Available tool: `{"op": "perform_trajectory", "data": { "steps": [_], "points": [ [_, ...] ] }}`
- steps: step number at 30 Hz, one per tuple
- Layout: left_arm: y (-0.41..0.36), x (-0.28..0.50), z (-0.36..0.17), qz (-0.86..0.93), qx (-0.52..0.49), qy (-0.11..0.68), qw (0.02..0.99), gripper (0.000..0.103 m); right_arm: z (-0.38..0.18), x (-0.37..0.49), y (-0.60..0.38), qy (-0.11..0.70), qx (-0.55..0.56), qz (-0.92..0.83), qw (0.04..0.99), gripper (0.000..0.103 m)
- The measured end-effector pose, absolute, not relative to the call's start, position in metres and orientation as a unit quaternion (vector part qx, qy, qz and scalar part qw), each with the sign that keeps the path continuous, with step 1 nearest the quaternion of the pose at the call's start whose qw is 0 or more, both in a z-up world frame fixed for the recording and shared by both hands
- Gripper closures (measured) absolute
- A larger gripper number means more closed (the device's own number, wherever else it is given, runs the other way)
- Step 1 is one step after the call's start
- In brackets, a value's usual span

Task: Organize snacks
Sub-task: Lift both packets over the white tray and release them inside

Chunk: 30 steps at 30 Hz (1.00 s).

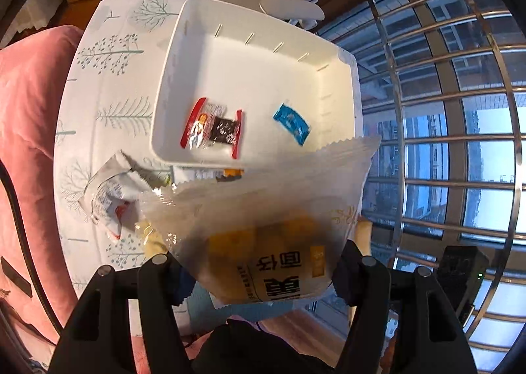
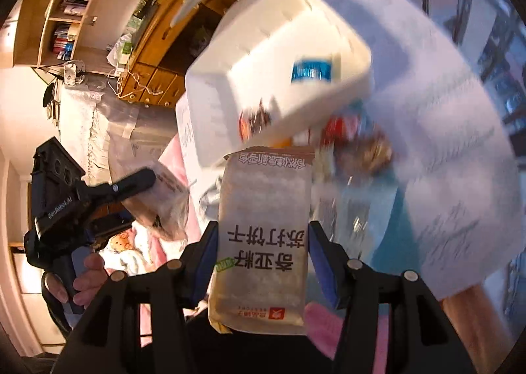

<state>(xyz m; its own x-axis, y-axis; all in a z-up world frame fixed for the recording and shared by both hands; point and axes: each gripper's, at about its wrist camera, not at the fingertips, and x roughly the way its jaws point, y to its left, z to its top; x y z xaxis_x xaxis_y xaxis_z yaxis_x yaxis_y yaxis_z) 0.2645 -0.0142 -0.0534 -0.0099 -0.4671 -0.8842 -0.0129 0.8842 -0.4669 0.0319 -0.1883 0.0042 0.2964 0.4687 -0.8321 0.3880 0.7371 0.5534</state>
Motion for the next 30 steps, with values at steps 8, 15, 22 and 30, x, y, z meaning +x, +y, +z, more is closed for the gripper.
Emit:
{"op": "perform_trajectory", "data": {
  "steps": [8, 15, 22, 30],
  "points": [
    [-0.041, 0.293, -0.060, -0.136, -0.184, 0.684, 0.692, 0.038, 0.009, 0.076, -0.217, 0.570, 0.319, 0.031, 0.756, 0.049],
    [-0.059, 0.321, -0.074, -0.104, -0.189, 0.683, 0.698, 0.038, 0.005, 0.107, -0.230, 0.558, 0.274, 0.039, 0.782, 0.049],
    [-0.073, 0.342, -0.087, -0.087, -0.190, 0.673, 0.710, 0.035, -0.010, 0.133, -0.239, 0.533, 0.254, 0.035, 0.806, 0.049],
    [-0.081, 0.352, -0.092, -0.092, -0.176, 0.659, 0.725, 0.022, -0.028, 0.151, -0.251, 0.512, 0.278, 0.033, 0.812, 0.046]
  ]
}}
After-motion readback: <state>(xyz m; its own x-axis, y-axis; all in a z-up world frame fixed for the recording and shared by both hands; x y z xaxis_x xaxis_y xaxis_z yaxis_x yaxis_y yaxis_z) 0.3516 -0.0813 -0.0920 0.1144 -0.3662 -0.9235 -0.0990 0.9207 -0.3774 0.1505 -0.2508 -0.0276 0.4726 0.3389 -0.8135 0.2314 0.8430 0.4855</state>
